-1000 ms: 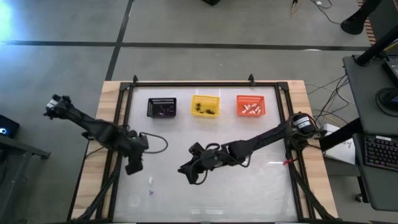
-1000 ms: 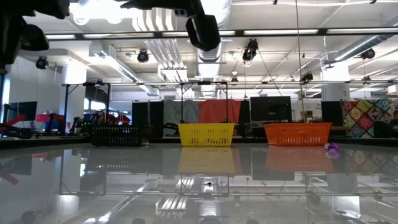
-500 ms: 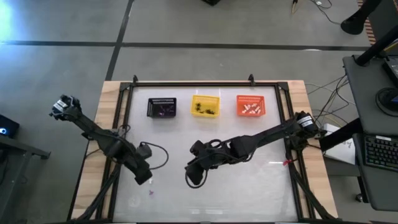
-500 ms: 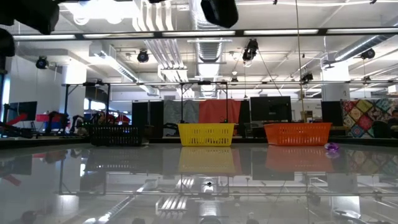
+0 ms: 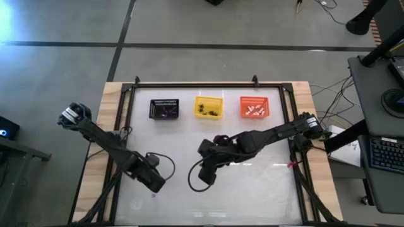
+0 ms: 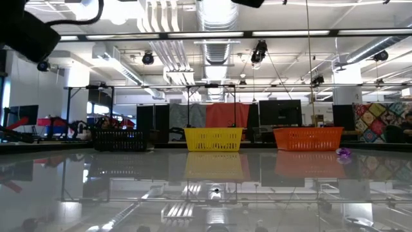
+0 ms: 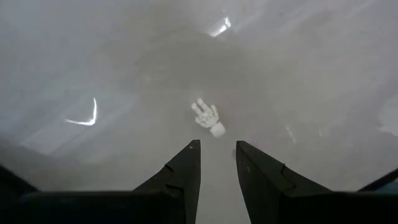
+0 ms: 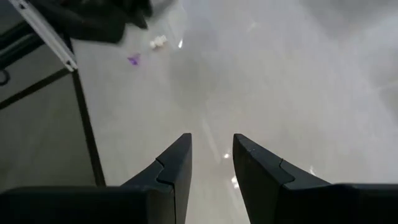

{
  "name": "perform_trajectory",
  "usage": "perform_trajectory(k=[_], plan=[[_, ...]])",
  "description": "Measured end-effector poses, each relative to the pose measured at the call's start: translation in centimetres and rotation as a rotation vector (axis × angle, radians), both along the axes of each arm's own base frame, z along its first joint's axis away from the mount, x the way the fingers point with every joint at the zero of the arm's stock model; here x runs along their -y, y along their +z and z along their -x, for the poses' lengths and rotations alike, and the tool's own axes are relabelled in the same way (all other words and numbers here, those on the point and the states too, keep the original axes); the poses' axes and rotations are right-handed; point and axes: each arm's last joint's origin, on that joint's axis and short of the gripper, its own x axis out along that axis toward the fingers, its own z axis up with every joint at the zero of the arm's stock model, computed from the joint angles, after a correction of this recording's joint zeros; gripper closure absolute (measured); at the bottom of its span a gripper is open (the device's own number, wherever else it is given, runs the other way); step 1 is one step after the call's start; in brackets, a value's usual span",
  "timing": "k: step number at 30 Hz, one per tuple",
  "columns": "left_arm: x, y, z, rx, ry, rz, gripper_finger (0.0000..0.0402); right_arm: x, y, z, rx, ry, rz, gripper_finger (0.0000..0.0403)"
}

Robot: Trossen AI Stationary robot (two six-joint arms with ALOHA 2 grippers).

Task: Sort Halloween decoration
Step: Put the white skeleton toy into the orange bin

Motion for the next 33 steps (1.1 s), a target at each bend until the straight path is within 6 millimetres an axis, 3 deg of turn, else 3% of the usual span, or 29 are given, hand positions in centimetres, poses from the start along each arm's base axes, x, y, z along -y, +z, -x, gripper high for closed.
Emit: perform_trajectory(k=[7, 11, 14, 26, 33], plan=[[0.8, -2.4, -0.6, -0.13, 0.026, 0.02, 0.0317, 0.0, 1.8, -0.1, 0.062, 0.071, 0.039, 0.0296], [1.4, -2.7, -1.3, -0.083, 0.037, 0.07, 0.0317, -0.3, 2.2, 0.1, 0.066, 0.093, 0.05, 0.0296], [1.7, -2.7, -1.9, -0.021, 0.05, 0.087, 0.0317, -0.6, 2.1, 0.3, 0.053, 0.11, 0.046, 0.0296], [1.2, -4.5, -1.1, -0.121, 0.18, 0.09, 0.0317, -2.0, 1.2, 1.5, -0.046, 0.157, 0.072, 0.0296], [1.4, -5.0, -1.5, -0.093, 0.202, 0.114, 0.0317, -2.1, 1.1, 1.6, -0.058, 0.172, 0.085, 0.0296]])
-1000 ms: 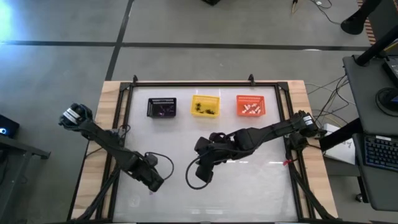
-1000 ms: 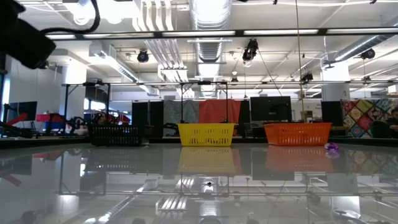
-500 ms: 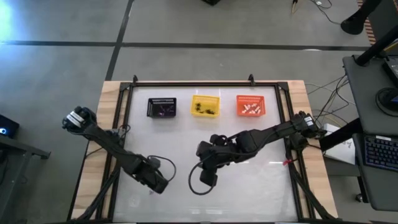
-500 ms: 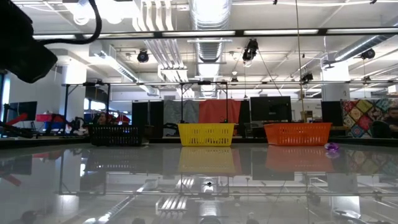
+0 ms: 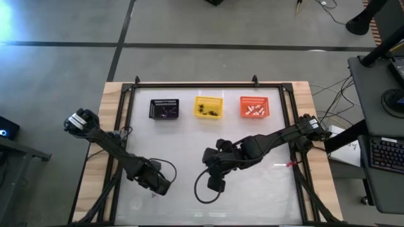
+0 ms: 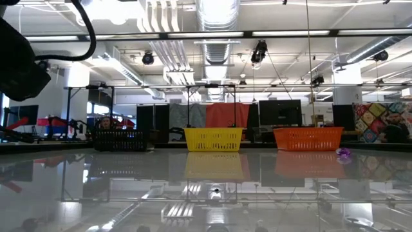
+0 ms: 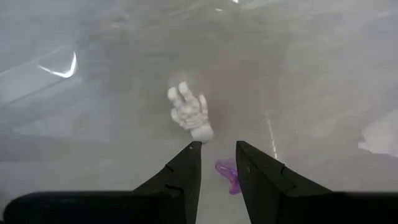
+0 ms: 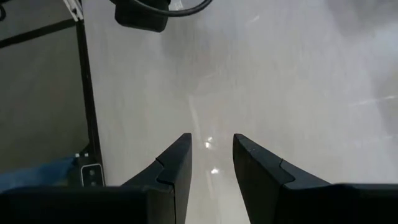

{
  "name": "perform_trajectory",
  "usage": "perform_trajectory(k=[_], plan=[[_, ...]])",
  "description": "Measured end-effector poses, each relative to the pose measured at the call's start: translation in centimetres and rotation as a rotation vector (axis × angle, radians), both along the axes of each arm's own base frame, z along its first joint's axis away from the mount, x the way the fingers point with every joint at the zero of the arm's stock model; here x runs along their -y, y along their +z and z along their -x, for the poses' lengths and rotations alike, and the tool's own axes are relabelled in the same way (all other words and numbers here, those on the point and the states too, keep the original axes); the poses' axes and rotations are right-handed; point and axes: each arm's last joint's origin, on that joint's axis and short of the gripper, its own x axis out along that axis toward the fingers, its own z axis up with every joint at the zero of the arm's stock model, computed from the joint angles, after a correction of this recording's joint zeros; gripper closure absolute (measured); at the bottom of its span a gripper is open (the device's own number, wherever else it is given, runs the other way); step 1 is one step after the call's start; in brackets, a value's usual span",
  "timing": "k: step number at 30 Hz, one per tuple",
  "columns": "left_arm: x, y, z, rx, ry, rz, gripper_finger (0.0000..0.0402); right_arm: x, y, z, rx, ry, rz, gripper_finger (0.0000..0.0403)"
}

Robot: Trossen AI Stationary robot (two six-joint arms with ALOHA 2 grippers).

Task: Sort Halloween decoration
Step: Put the white skeleton toy into the orange bin

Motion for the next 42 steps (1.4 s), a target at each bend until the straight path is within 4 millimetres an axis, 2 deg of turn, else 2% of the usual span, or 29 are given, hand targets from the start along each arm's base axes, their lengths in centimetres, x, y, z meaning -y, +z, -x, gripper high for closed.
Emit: perform_trajectory(k=[11, 32, 35, 40, 42], plan=[[0.2, -2.5, -0.1, -0.117, 0.009, -0.029, 0.0317, 0.0, 0.0, 0.0, -0.001, 0.024, 0.018, 0.0296], [-0.3, -2.5, 0.0, -0.094, -0.055, -0.067, 0.0326, 0.0, 0.0, 0.0, 0.003, 0.028, 0.023, 0.0296], [-0.4, -2.5, 0.0, -0.093, -0.057, -0.075, 0.034, 0.0, 0.0, 0.0, 0.004, 0.026, 0.022, 0.0296], [-0.4, -2.5, 0.1, -0.091, -0.088, -0.084, 0.0392, 0.0, 0.0, 0.0, 0.006, 0.025, 0.02, 0.0296], [-0.4, -2.5, 0.1, -0.088, -0.1, -0.084, 0.0395, 0.0, 0.0, 0.0, 0.006, 0.025, 0.02, 0.0296]])
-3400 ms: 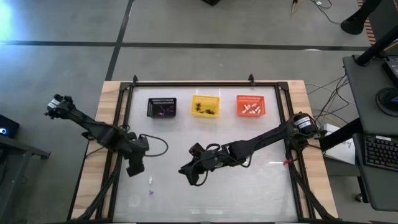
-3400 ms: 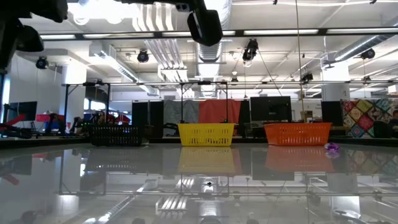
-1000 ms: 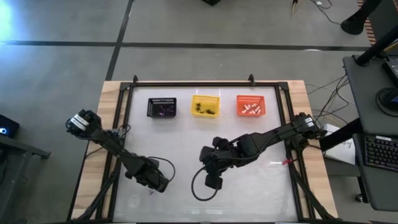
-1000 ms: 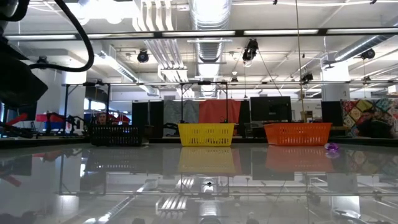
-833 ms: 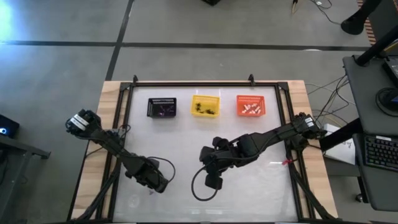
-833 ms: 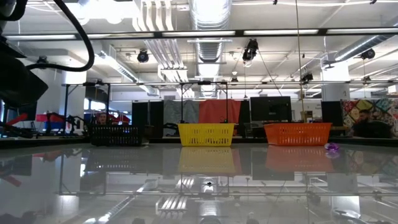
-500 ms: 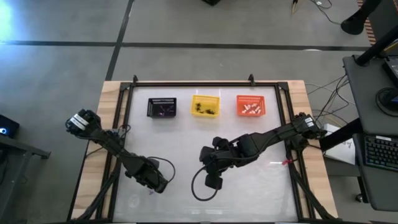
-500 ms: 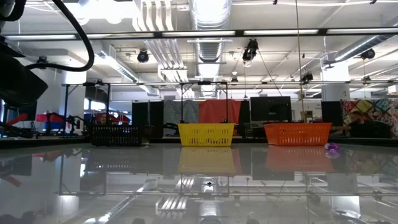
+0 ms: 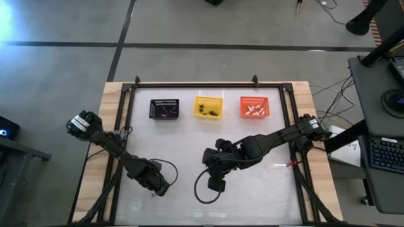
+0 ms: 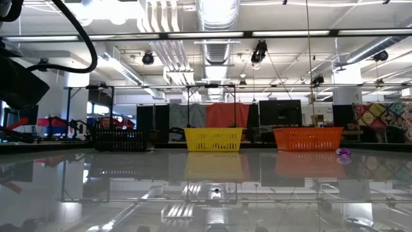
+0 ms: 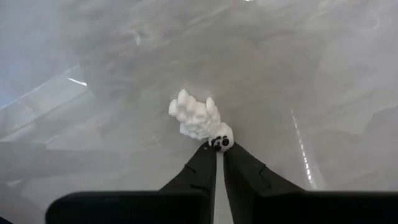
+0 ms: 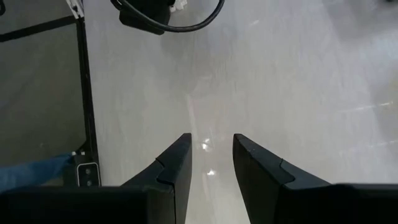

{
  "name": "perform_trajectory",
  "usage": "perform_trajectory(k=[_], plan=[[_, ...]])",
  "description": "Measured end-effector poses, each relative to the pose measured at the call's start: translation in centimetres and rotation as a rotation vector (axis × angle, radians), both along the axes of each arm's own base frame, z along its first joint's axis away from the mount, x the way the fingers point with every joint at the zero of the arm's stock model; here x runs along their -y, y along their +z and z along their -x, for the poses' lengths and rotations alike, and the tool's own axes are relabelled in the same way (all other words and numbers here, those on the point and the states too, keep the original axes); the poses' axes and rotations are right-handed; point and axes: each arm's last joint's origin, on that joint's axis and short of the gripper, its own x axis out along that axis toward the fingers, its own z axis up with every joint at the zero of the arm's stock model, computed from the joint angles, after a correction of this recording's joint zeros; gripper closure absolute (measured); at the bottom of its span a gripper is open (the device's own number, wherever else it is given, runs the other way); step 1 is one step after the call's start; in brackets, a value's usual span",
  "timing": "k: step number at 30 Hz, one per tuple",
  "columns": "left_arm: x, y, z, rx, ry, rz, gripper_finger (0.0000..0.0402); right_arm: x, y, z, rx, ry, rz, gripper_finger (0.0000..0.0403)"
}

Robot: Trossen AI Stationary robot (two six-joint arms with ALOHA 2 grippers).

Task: Sort Halloween decoration
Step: Put the white skeleton toy into the orange bin

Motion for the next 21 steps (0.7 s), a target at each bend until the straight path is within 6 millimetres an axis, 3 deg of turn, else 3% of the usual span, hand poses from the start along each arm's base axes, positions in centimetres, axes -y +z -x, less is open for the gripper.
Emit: perform_trajectory(k=[5, 14, 21], plan=[[0.2, 0.2, 0.1, 0.012, -0.037, 0.002, 0.04, 0.0, 0.0, 0.0, 0.0, 0.0, 0.0, 0.0296], [0.9, 2.3, 0.7, 0.085, -0.075, -0.044, 0.0401, 0.0, -0.3, 0.0, -0.009, 0.0, 0.005, 0.0296], [0.8, 2.5, 0.9, 0.061, -0.08, -0.029, 0.0401, 0.0, -0.4, 0.0, -0.011, 0.001, 0.007, 0.0296]])
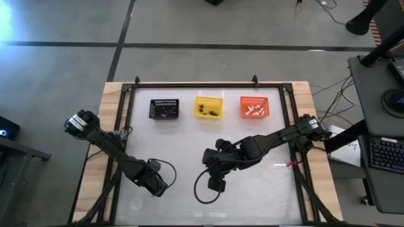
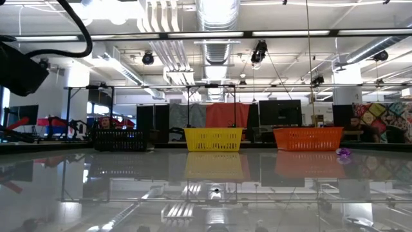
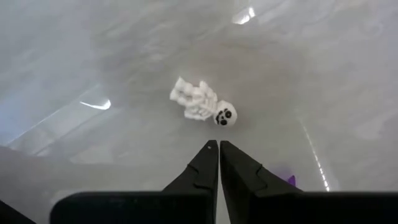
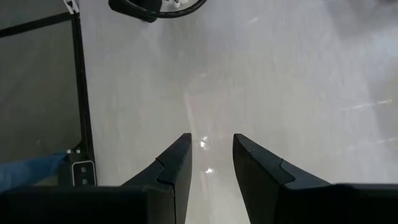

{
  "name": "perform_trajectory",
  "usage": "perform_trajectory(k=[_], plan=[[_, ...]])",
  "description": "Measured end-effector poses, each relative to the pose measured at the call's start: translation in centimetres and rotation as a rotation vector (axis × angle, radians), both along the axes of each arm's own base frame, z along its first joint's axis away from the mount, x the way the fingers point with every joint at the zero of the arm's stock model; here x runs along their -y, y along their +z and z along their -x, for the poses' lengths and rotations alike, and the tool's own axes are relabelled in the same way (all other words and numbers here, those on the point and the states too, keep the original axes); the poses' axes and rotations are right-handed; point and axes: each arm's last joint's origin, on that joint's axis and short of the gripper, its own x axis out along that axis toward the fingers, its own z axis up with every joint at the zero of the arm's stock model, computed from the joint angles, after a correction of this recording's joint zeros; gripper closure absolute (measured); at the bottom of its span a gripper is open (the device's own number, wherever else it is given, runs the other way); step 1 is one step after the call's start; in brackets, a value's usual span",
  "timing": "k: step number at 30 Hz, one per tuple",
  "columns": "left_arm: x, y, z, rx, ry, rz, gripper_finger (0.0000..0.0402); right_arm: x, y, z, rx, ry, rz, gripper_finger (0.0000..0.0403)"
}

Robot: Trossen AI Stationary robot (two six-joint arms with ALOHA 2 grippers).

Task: Sort Halloween decoration
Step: Put the white skeleton toy into the orange bin

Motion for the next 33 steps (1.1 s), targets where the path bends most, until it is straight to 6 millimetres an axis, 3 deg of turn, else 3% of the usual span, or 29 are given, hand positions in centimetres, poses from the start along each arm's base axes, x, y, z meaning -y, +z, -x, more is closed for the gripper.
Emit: perform_trajectory(k=[8, 15, 23, 33], plan=[[0.1, 0.1, 0.0, -0.017, 0.051, 0.025, 0.0397, 0.1, 0.0, 0.0, 0.003, 0.02, 0.015, 0.0296], [0.6, 0.3, -0.4, 0.005, 0.131, 0.085, 0.0342, 0.1, 0.0, 0.0, 0.003, 0.024, 0.018, 0.0296], [0.4, 0.3, -0.6, -0.021, 0.338, 0.082, 0.0289, 0.1, 0.0, 0.0, 0.004, 0.038, 0.028, 0.0296], [-1.1, 0.1, -1.1, -0.038, 0.545, 0.006, 0.0278, 0.1, -0.2, 0.0, -0.005, 0.056, 0.042, 0.0296]])
